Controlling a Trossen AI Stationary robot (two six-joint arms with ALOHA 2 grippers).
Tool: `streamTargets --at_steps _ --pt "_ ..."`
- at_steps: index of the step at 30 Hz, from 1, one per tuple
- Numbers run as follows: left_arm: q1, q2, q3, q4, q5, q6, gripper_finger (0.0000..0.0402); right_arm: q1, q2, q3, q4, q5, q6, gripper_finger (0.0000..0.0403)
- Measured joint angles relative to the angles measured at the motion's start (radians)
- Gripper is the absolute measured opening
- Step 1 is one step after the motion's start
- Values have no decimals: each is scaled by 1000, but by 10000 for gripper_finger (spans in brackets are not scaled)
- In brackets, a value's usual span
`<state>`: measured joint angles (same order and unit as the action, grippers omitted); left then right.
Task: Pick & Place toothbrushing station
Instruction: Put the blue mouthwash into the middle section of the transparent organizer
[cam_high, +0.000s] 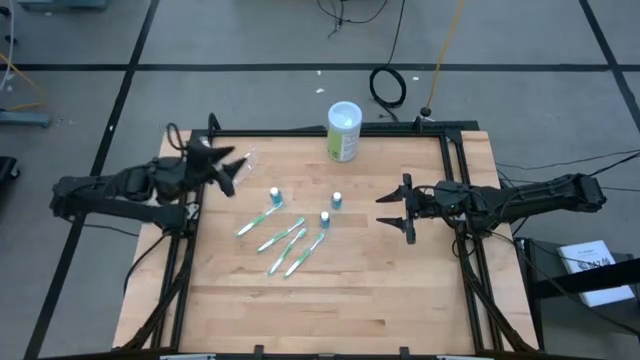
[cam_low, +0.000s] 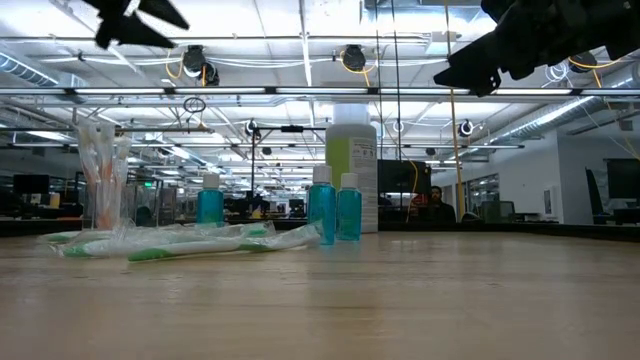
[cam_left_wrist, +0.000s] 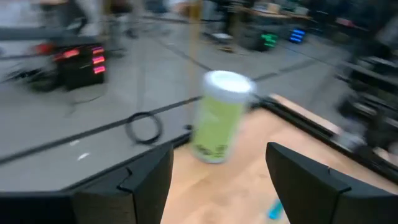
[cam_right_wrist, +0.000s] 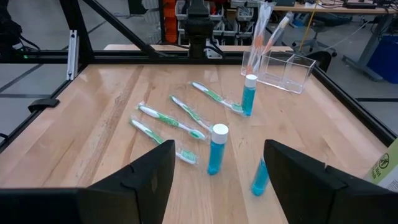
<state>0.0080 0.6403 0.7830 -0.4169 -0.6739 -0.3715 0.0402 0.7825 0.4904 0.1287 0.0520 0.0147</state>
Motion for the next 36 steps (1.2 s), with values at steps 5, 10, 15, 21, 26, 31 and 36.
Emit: streamTargets --at_steps 5,10,15,21,26,31,36 --pt "-95 113 0 128 12 118 262 0 22 0 3 24 0 238" --pt "-122 215 0 158 12 129 262 0 75 0 6 56 -11 238" --pt "-121 321 0 135 24 60 262 0 109 0 38 53 -29 238" --pt "-121 461 -2 91 126 56 262 0 108 0 46 53 -30 238" --pt "-113 569 -2 43 134 57 262 0 108 0 47 52 -30 238" --pt "-66 636 -2 24 135 48 262 0 108 0 47 52 -30 238" --pt "12 650 -1 -45 135 26 262 0 108 0 47 52 -30 238"
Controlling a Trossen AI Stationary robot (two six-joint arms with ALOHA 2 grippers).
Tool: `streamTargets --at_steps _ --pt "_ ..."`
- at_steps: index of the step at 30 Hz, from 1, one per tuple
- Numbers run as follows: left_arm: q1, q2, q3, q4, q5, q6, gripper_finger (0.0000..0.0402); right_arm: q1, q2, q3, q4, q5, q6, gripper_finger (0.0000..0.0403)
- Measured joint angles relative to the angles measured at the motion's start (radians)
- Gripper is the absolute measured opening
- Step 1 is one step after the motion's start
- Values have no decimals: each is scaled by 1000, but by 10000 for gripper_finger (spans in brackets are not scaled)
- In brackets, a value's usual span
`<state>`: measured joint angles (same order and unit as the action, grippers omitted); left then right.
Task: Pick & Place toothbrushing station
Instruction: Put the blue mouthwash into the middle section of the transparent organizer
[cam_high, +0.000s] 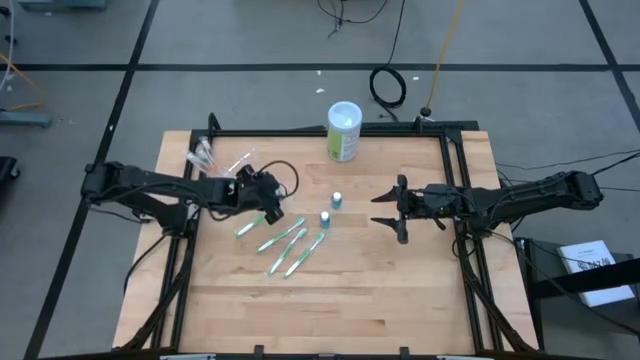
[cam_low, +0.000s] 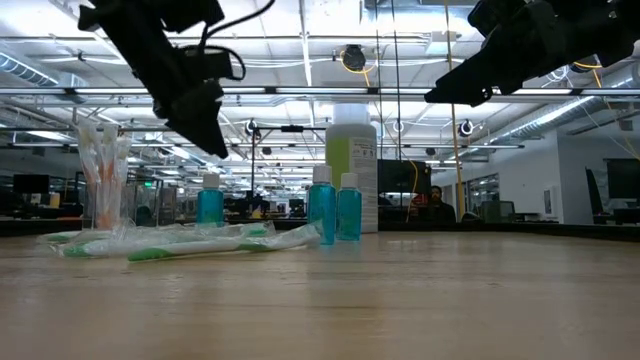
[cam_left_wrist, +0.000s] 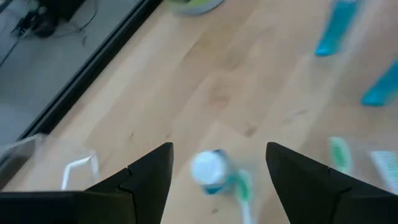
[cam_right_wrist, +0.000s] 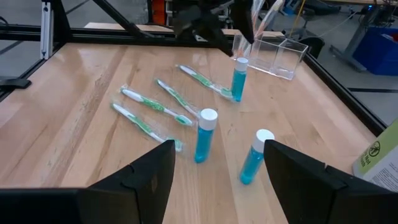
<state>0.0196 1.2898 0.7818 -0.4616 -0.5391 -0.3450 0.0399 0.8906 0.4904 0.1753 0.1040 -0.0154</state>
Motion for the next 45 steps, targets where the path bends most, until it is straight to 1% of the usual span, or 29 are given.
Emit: streamTargets --at_steps 3,9,13,20,23,26,31,37,45 --pt "46 0 0 -23 27 -18 262 0 0 0 0 0 0 238" --pt "111 5 0 -14 179 -4 262 0 0 0 0 0 0 238" --pt "137 21 0 -31 190 -2 262 0 0 0 0 0 0 238" --pt "163 44 2 -9 191 7 262 0 0 0 0 -1 0 238" --pt "170 49 0 -17 214 23 258 0 0 0 0 -1 0 238" --pt "172 74 1 -13 242 27 244 0 0 0 0 -1 0 238" --pt "171 98 0 -8 245 37 212 0 0 0 0 -1 0 238" --pt "171 98 0 -8 246 43 178 0 0 0 0 -1 0 238" --pt "171 98 0 -7 246 79 143 0 0 0 0 -1 0 238"
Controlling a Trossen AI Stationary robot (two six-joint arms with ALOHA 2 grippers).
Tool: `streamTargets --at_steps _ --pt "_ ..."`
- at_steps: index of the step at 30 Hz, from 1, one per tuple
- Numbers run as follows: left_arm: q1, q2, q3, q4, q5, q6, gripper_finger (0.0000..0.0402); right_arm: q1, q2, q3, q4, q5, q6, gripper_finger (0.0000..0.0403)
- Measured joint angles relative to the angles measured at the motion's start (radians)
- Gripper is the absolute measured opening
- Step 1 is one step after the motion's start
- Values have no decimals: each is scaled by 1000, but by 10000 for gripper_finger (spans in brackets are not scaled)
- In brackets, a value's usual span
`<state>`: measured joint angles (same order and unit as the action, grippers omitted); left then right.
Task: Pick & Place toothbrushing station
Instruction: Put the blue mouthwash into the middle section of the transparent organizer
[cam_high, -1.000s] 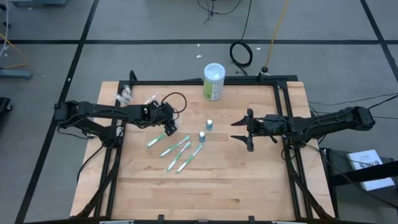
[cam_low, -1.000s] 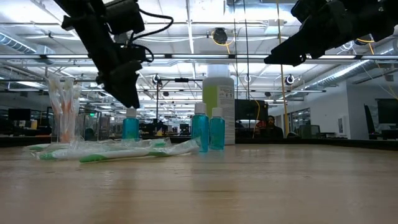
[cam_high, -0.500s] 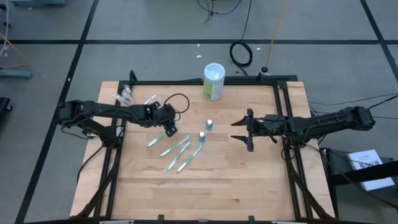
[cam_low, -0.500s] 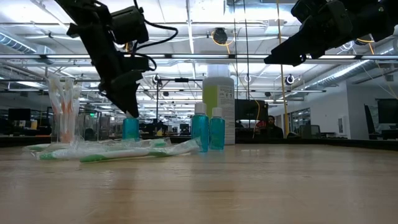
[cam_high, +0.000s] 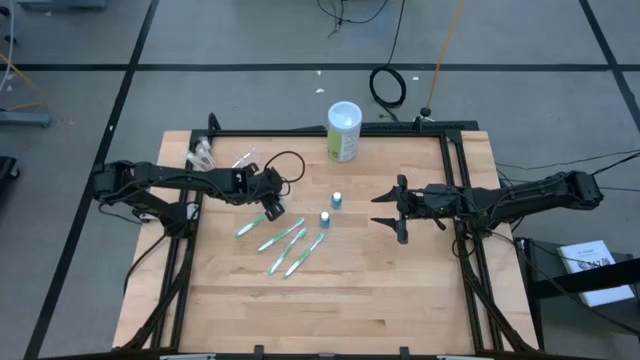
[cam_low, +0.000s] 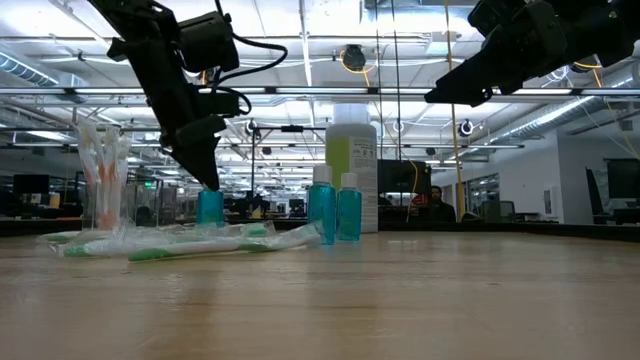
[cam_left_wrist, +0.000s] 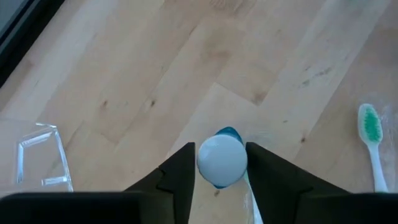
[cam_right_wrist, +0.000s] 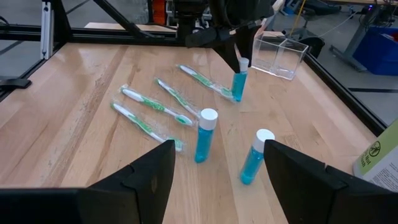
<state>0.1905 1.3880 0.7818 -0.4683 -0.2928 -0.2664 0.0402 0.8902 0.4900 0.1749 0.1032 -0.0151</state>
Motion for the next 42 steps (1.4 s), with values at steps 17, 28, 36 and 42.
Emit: streamTargets --at_steps 17,28,36,42 --pt "0 0 0 2 0 -14 104 0 0 0 0 0 0 238" --pt "8 -141 1 -33 30 -78 98 0 0 0 0 0 0 238" --pt "52 -348 2 -192 -100 -264 97 0 0 0 0 0 0 238" --pt "100 -474 1 -300 -200 -419 97 0 0 0 8 0 0 238"
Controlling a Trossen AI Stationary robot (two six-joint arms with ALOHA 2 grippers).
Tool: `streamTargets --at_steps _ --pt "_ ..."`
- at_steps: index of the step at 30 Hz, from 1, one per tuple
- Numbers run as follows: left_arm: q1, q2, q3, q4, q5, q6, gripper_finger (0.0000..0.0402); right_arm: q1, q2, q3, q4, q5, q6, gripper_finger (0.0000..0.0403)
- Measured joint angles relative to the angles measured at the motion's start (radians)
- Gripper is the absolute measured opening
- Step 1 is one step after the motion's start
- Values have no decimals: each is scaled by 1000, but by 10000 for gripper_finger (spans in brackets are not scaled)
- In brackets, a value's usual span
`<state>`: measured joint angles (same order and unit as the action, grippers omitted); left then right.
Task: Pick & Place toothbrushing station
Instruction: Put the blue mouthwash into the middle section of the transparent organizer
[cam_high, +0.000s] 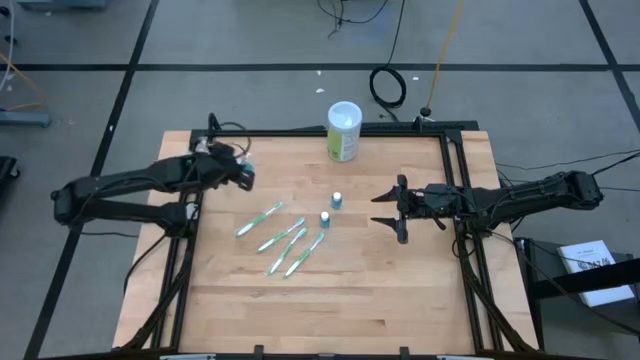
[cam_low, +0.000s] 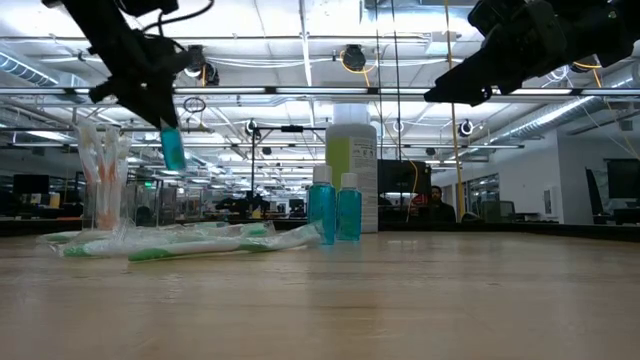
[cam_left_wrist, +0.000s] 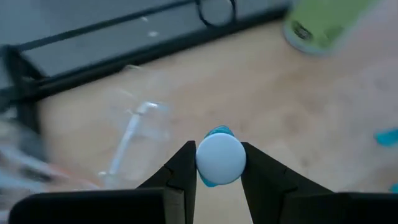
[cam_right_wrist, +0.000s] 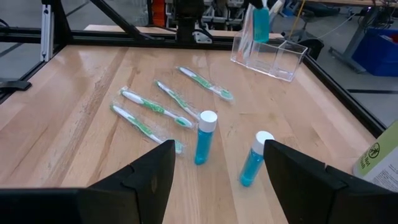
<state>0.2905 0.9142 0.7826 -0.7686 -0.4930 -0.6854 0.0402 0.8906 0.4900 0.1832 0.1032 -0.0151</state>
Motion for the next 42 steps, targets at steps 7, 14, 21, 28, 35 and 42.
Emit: streamTargets --at_steps 7,14,21,28,35,42 --pt "86 -61 0 -59 -96 -80 97 0 0 0 8 0 0 238" --pt "194 -38 0 -105 -92 -123 97 0 0 0 8 0 0 238" --pt "257 -22 0 -103 -79 -113 97 0 0 0 7 0 0 238" --pt "271 -6 0 -101 -73 -121 97 0 0 0 10 0 0 238" --pt "271 60 0 -94 -64 -126 97 0 0 0 12 0 2 238" --pt "271 126 0 -89 -58 -136 97 0 0 0 14 0 3 238"
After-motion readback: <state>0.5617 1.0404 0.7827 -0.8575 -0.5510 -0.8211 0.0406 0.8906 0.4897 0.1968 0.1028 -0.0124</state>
